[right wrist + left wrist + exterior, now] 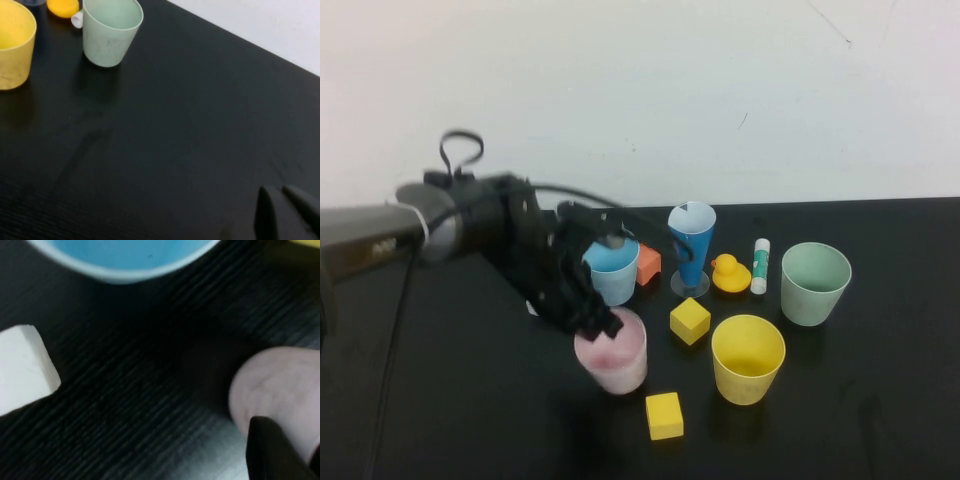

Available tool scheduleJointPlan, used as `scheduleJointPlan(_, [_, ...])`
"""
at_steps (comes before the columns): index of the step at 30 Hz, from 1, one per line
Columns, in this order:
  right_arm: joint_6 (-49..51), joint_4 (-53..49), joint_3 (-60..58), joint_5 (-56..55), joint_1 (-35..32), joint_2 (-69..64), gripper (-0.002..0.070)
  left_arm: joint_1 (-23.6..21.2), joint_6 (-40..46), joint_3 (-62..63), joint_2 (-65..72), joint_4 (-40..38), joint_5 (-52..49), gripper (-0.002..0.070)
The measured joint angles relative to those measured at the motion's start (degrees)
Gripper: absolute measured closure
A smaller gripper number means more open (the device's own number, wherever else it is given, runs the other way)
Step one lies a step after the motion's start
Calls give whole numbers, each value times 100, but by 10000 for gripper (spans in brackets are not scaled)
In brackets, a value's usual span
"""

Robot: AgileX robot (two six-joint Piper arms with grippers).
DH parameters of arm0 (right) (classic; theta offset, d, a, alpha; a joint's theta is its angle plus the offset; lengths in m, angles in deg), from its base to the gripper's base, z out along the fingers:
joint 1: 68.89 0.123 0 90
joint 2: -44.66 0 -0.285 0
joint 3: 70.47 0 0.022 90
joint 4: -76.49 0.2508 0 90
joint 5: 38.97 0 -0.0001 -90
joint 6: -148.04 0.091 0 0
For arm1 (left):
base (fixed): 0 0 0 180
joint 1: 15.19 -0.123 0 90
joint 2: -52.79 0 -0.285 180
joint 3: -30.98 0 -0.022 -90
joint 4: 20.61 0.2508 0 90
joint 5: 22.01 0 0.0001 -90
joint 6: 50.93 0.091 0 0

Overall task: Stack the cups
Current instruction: Pick up the pink cup, then place the pink cup on the blue cup

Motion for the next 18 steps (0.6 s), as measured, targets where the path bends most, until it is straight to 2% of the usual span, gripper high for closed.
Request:
scheduleJointPlan(3, [0,0,0,0,0,0,679,0,-275,427,-215,306,-550,666])
scheduleJointPlan(7, [0,12,0,0,0,0,679,0,-940,1112,-576,956,-738,668])
scheduleJointPlan(11, [0,23,0,0,0,0,679,0,-1477,1656,-653,1567,-317,669])
scheduleJointPlan(18, [0,23,0,0,0,0,679,0,-1598,1929,-152,1756,9,669])
